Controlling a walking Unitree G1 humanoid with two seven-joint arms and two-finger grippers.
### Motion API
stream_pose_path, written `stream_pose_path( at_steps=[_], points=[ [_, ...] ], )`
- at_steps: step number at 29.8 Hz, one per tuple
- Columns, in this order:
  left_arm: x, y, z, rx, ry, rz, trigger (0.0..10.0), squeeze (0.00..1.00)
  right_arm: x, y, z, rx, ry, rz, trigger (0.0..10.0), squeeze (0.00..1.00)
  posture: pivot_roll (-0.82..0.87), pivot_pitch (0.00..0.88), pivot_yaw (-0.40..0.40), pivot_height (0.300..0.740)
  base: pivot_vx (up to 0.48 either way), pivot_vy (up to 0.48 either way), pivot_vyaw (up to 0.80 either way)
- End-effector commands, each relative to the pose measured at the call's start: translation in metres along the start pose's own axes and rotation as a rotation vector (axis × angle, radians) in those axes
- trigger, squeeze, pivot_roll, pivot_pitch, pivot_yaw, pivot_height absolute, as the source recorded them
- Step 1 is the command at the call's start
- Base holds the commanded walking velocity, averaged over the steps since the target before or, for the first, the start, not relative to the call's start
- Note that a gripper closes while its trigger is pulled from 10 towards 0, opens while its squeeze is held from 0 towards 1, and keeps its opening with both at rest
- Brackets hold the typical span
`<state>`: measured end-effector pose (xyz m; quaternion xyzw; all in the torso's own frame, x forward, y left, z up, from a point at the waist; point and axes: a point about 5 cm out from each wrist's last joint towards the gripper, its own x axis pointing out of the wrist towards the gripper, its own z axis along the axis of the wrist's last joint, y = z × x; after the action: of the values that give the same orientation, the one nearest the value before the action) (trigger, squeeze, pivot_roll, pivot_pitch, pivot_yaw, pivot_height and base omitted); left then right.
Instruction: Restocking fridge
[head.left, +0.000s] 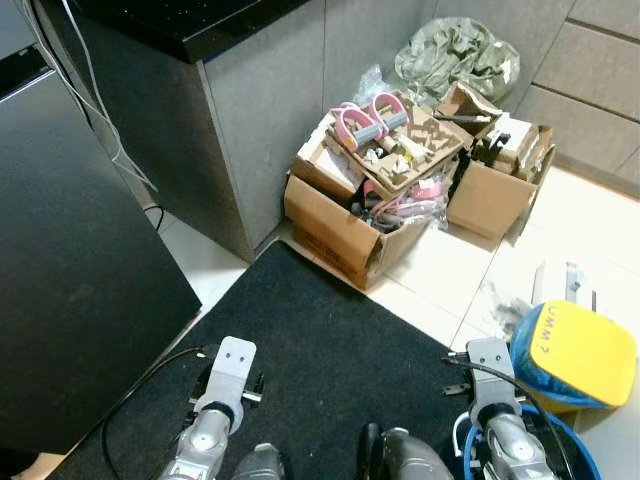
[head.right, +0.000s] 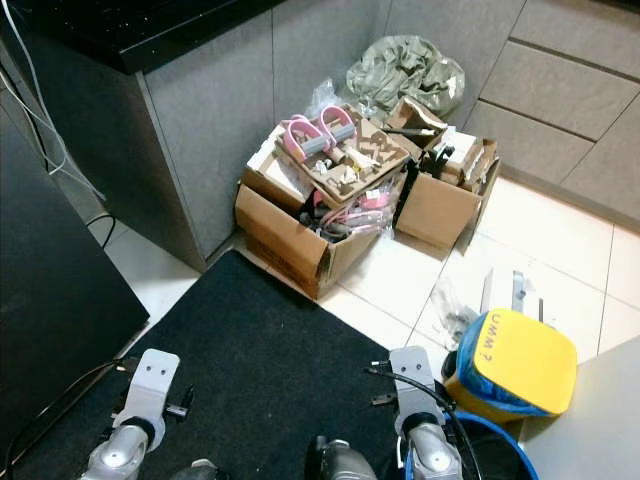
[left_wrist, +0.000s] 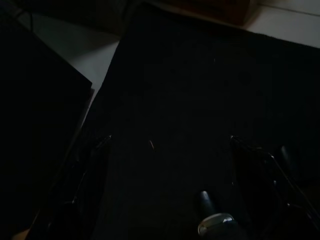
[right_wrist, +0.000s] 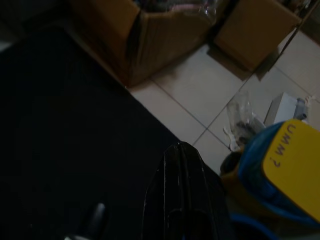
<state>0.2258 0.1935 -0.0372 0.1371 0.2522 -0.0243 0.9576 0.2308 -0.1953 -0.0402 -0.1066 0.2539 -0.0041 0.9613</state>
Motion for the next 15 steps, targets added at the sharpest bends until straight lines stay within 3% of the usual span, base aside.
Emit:
stream_pose_path(
  at_steps=[1,15],
  points=[
    [-0.004,-0.002,-0.008,0.005,0.02,-0.003,10.0,0.0,-0.002,0.005,-0.003,0.026,0.001,0.003,10.0,0.0,-0.03,0.051,-0.011,0.74,0.0,0.0,0.0],
    [0.0,0.005,-0.004,-0.002,0.002,0.025,10.0,0.0,0.001,0.015,0.005,0.043,-0.021,0.019,10.0,0.0,-0.01,0.0,-0.011,0.74,0.0,0.0,0.0]
  ],
)
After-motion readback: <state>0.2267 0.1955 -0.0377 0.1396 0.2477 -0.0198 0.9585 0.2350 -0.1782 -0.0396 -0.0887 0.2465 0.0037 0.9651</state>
